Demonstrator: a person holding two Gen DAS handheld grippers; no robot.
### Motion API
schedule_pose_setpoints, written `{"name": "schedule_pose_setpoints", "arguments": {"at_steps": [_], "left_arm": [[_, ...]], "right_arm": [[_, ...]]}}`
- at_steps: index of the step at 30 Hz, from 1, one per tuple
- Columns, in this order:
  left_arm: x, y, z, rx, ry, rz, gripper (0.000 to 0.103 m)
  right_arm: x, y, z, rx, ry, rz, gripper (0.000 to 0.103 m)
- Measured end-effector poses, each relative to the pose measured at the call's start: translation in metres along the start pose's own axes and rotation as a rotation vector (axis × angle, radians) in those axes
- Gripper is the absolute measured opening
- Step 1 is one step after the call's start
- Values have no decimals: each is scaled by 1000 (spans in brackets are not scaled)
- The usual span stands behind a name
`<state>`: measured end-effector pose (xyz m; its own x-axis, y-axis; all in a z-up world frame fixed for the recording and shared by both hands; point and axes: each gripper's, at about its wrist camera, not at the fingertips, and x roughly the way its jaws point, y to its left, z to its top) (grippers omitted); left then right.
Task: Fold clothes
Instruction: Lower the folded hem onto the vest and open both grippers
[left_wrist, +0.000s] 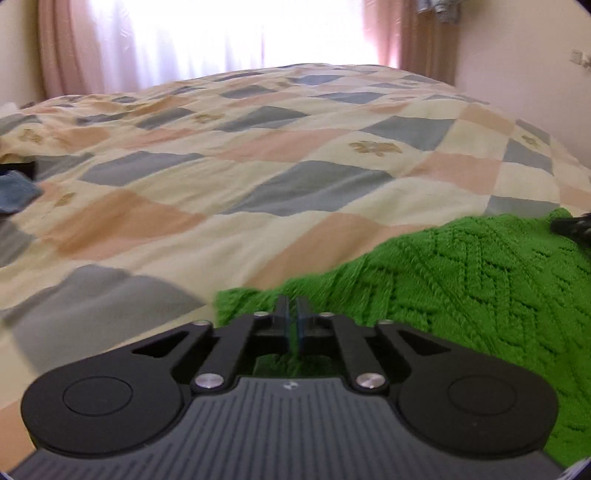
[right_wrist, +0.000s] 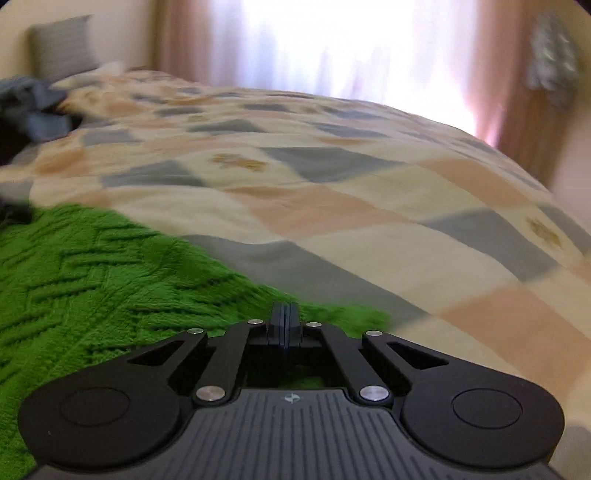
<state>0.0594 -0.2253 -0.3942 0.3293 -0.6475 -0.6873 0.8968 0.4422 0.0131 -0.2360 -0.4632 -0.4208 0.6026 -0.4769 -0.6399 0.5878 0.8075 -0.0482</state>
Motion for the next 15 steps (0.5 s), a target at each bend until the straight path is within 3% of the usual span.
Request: {"name": "schedule_pose_setpoints", "arguments": {"at_steps": [2, 8, 12, 15], "left_arm": [[-23, -8, -3, -5, -13, 15, 9], [-84, -50, -52, -42, 8, -45, 15], [-91, -71, -96, -78, 89, 33, 16], [-105, -85, -99, -75, 98, 102, 15]], "right_arm": [[-22, -6, 1, 81, -5, -29, 2], [-105, 29, -30, 183, -88, 97, 19], [-140, 67, -73, 187, -37, 128, 24], [-142, 82, -103, 185, 34, 96, 25]]}}
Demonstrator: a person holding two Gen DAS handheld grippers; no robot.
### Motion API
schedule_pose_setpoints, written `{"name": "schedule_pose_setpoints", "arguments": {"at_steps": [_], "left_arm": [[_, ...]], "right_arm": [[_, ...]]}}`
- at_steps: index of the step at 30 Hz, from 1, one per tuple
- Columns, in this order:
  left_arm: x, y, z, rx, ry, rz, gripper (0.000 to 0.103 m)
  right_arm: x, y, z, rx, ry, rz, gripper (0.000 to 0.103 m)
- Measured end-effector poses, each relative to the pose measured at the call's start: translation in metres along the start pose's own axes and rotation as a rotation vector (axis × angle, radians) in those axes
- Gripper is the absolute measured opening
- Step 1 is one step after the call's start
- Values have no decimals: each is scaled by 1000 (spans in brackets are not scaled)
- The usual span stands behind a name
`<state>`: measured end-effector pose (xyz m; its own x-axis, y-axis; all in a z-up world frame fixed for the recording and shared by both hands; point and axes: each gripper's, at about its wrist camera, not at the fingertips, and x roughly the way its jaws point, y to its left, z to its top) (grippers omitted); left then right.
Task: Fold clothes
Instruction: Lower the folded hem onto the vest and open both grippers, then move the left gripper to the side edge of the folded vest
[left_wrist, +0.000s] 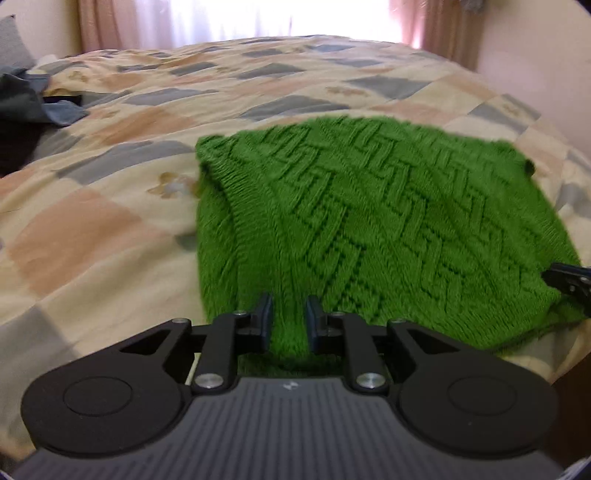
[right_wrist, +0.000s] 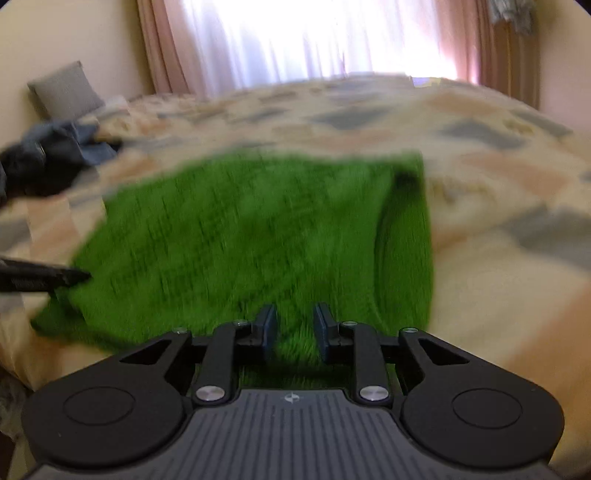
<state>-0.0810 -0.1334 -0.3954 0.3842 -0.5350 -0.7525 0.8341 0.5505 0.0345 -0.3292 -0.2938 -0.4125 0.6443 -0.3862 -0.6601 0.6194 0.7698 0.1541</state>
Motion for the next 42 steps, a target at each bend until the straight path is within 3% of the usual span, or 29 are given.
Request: {"name": "schedule_pose_setpoints", "arguments": {"at_steps": [3, 5, 6, 8, 13, 17, 19, 22, 31, 42], "left_arm": [[-24, -9, 1, -10, -52, -21, 16], [-30, -14, -3, 1, -64, -26, 29], [-26, -16, -6, -1, -51, -20, 29], [-14, -14, -12, -32, -10, -18, 29], [-30, -17, -10, -48, -5, 9, 29], [-50, -19, -12, -68, 9, 31, 39], [-60, -19, -15, -82, 20, 38, 40], [-77, -19, -20, -81, 15, 49, 43], [-108, -11, -30, -87, -15, 51, 51], [-112, -17, -34, -66, -12, 49, 56]], "right_arm": [[-16, 7, 5, 2, -28, -22, 26], [-31, 12, 10, 8, -77, -21, 27], [-34, 13, 10, 8, -91, -23, 29], [-35, 16, 5, 5, -78, -58, 37], [-24, 17, -6, 39, -19, -99, 38], [-46, 28, 0, 80, -49, -94, 49], [-56, 34, 1, 90, -61, -102, 59], [-68, 41, -1, 86, -78, -103, 66], [-87, 48, -12, 78, -75, -128, 70], [-97, 52, -18, 73, -82, -124, 73]]}}
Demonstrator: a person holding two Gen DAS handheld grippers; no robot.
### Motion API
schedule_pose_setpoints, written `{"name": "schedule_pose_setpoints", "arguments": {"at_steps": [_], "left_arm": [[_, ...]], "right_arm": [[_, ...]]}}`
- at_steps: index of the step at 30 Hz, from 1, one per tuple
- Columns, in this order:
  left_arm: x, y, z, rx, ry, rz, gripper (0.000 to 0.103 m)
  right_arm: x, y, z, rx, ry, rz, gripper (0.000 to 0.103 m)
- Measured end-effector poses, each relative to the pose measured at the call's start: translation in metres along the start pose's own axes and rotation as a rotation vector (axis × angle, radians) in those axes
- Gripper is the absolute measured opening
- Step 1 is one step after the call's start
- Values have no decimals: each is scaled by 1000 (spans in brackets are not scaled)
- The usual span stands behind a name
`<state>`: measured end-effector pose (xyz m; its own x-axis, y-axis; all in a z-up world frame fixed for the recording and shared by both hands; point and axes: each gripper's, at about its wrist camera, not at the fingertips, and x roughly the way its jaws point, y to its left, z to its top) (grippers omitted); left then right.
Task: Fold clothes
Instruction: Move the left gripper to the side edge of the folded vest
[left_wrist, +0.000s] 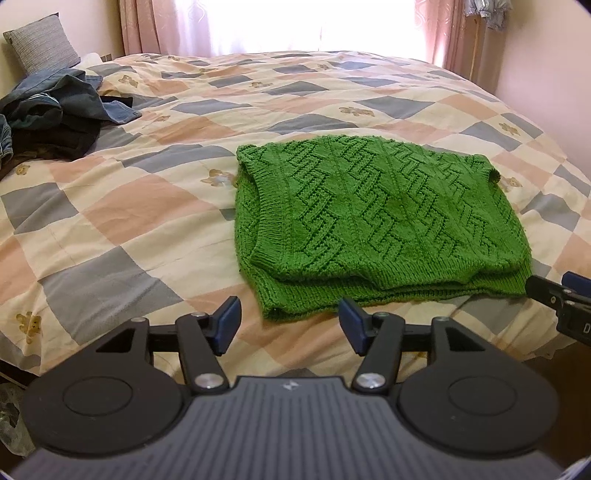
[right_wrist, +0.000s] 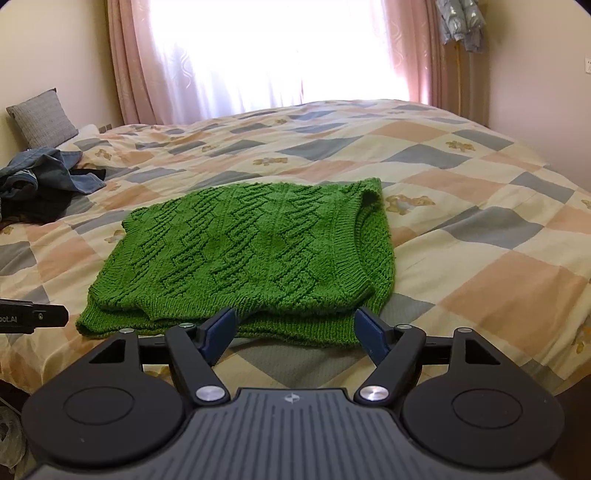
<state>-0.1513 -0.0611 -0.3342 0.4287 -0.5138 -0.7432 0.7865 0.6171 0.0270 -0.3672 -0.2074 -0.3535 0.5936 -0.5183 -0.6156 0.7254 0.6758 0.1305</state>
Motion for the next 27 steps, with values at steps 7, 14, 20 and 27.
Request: {"name": "schedule_pose_setpoints", "arguments": {"at_steps": [7, 14, 20, 27], "left_arm": [[9, -2, 1, 11, 18, 3, 59], [31, 16, 4, -62, 51, -79, 65], [62, 85, 12, -366, 40, -274, 67], [119, 129, 25, -589, 70, -356, 67]], "right_arm": [[3, -4, -2, 11, 16, -2, 74], [15, -9, -3, 19, 43, -4, 74], [26, -21, -1, 30, 62, -14, 74], [44, -36, 16, 81, 53, -7, 74]]}}
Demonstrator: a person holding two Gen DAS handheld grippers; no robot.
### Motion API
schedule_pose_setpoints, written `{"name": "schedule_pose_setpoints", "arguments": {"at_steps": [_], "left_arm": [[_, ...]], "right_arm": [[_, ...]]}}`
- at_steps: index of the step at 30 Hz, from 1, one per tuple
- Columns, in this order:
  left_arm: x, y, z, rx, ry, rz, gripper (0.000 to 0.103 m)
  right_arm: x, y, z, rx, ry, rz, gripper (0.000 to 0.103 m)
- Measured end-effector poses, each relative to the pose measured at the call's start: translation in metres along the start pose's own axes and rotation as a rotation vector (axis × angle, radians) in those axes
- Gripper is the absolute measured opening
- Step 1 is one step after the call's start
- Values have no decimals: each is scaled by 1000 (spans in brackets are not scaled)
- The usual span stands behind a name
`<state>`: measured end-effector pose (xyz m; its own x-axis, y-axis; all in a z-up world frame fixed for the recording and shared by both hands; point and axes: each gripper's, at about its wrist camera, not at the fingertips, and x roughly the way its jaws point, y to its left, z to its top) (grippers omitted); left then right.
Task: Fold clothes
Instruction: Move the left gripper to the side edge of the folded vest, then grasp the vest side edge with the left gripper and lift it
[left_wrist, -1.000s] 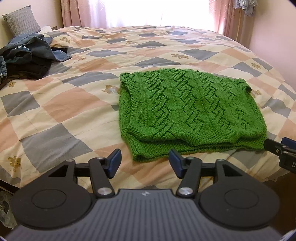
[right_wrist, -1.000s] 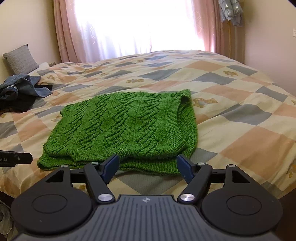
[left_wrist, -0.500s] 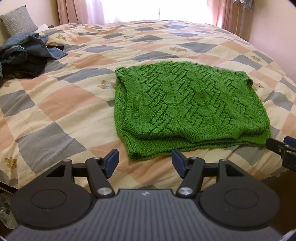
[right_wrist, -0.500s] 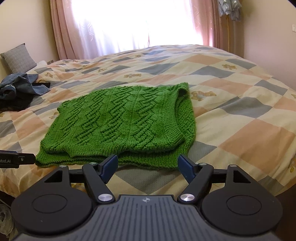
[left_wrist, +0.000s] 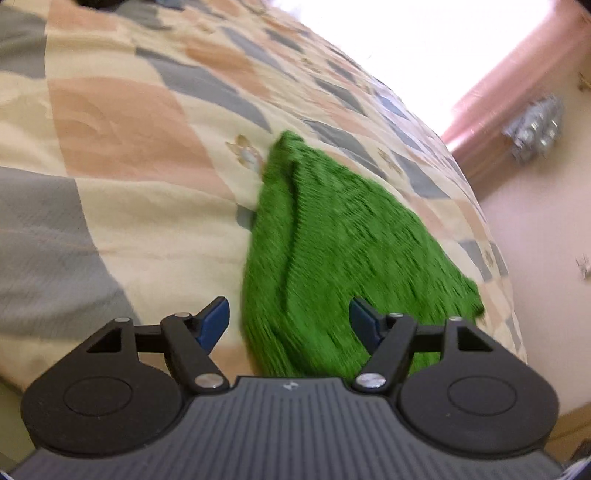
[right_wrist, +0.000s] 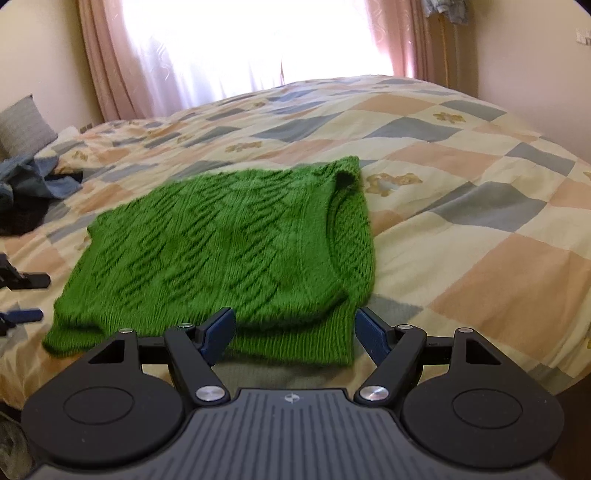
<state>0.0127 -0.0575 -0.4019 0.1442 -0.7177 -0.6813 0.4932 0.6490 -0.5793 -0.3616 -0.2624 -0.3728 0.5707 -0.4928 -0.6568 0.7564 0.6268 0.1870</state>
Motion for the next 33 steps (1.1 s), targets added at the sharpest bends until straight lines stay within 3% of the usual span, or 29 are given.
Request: {"name": "schedule_pose_setpoints", "arguments": {"at_steps": [3, 7, 10, 12, 13, 14, 17, 21, 23, 25, 29, 33], "left_arm": [[23, 19, 9, -77, 33, -61, 68], [42, 33, 16, -165, 23, -195, 82], [49, 31, 18, -164, 13, -232, 84], [50, 26, 18, -132, 21, -241, 71], [52, 24, 18, -118, 32, -250, 48], [54, 23, 17, -117, 50, -251, 35], [57, 28, 13, -134, 61, -248, 33], [65, 42, 8, -255, 59, -290, 44], [66, 38, 8, -269, 54, -279, 36], [62, 22, 12, -199, 43, -208, 19], [43, -49, 19, 130, -8, -36, 16], [26, -147, 8, 511, -77, -2, 16]], "right_arm": [[7, -4, 9, 17, -8, 15, 74], [19, -9, 17, 43, 3, 28, 74], [28, -15, 22, 83, 8, 54, 74], [35, -17, 24, 106, 8, 65, 74], [37, -18, 25, 113, 7, 64, 74], [40, -19, 26, 119, 6, 64, 74], [42, -22, 29, 128, -10, 69, 74], [42, -26, 30, 138, -22, 73, 74], [45, -28, 27, 145, -8, 76, 74], [50, -30, 22, 156, 10, 77, 74], [48, -35, 16, 181, 6, 88, 73], [41, -45, 15, 209, -15, 86, 73]]}}
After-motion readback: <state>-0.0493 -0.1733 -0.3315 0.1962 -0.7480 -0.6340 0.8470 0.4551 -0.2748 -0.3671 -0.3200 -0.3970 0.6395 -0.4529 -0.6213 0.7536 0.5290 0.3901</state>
